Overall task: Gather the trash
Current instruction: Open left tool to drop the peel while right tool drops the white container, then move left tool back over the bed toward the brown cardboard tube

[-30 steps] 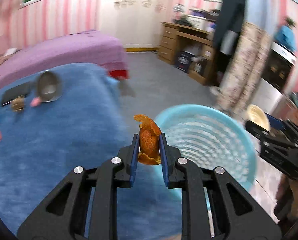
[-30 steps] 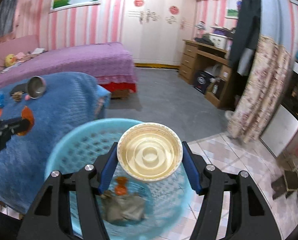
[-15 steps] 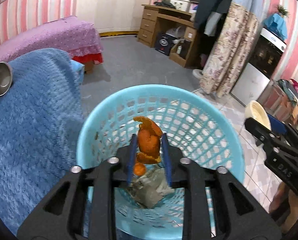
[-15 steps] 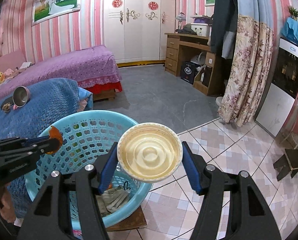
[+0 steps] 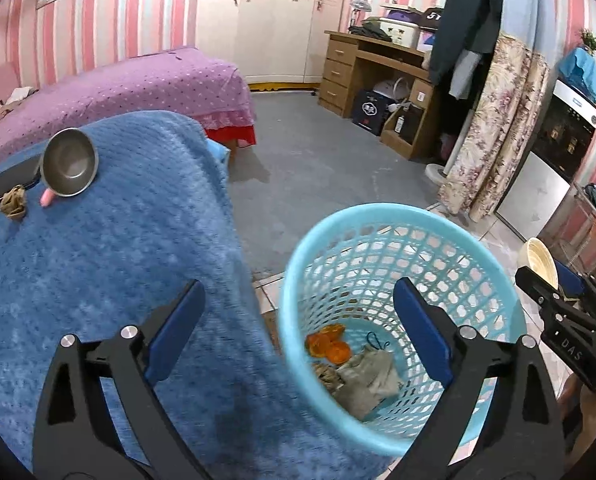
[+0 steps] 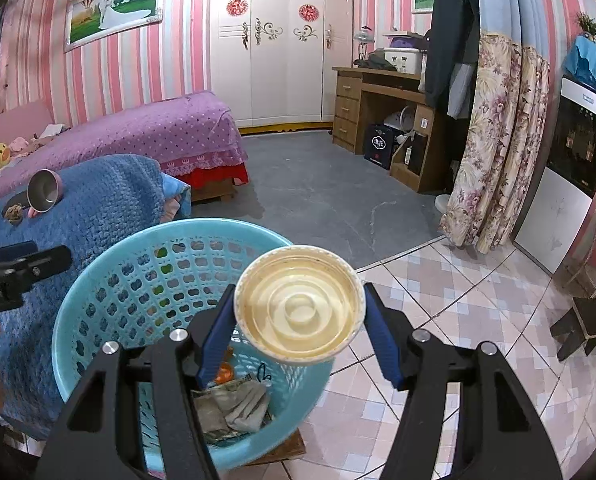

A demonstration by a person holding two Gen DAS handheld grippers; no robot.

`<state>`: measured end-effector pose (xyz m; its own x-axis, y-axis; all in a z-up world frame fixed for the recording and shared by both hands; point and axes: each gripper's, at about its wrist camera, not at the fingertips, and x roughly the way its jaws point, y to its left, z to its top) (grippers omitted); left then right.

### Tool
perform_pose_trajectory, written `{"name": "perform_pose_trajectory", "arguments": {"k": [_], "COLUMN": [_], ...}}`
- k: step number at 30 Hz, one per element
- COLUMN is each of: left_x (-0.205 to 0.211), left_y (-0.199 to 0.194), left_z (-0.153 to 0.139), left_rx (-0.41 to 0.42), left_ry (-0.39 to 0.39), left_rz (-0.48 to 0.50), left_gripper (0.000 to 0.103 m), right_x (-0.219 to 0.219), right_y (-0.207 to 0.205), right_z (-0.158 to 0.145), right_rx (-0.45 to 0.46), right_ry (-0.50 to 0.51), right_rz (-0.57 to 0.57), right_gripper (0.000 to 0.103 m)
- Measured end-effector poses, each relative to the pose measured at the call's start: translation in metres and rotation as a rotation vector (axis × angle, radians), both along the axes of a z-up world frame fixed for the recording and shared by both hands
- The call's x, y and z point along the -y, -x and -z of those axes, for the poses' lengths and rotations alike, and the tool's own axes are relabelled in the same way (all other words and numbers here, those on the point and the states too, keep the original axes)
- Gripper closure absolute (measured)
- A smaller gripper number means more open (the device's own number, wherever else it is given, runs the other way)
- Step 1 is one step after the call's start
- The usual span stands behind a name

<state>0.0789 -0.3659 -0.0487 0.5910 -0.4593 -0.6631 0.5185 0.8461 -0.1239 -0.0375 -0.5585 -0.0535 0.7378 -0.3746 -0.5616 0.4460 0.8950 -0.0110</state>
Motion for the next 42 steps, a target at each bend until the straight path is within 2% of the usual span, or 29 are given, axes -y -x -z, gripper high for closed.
{"name": "perform_pose_trajectory", "arguments": {"k": [8, 10, 12, 14, 19, 27, 34, 42], "left_x": [-0.029, -0.035, -0.042, -0.048, -0.07, -0.126, -0.2, -0.275], "left_y": [-0.003, -0.001, 0.0, 0.0, -0.002, -0.015, -0.038, -0.069], "left_z": [-0.012, -0.014, -0.015, -0.017, -0.026, -0.047, -0.06, -0.065], "left_rx": [0.026, 0.04, 0.054, 0.06, 0.057, 0.064, 0.09, 0.081], "left_ry": [-0.003, -0.018, -0.024, -0.028, -0.012, -0.024, -0.057, -0.064], "left_rz": [-0.043, -0.047, -0.054, -0.057, -0.07, -0.121, -0.218, -0.308], "left_gripper": [0.006, 0.006, 0.006, 0.006, 0.006, 0.006, 0.006, 0.006], "right_x": [-0.022, -0.027, -0.032, -0.036, -0.038, -0.059, -0.119, -0.19], "right_y": [-0.028, -0.032, -0.033, -0.033, -0.032, -0.046, -0.083, -0.129], "right_z": [-0.001, -0.001, -0.002, -0.004, -0.01, -0.024, -0.033, -0.034], "right_rx": [0.002, 0.002, 0.005, 0.003, -0.001, 0.028, 0.037, 0.031], "right_ry": [-0.002, 0.001, 0.009, 0.022, 0.022, -0.021, 0.016, 0.007], "right_rz": [-0.033, -0.034, -0.024, -0.012, 0.036, 0.036, -0.06, -0.17], "right_gripper": [0.041, 0.032, 0.015, 0.01, 0.005, 0.005, 0.005, 0.005]}}
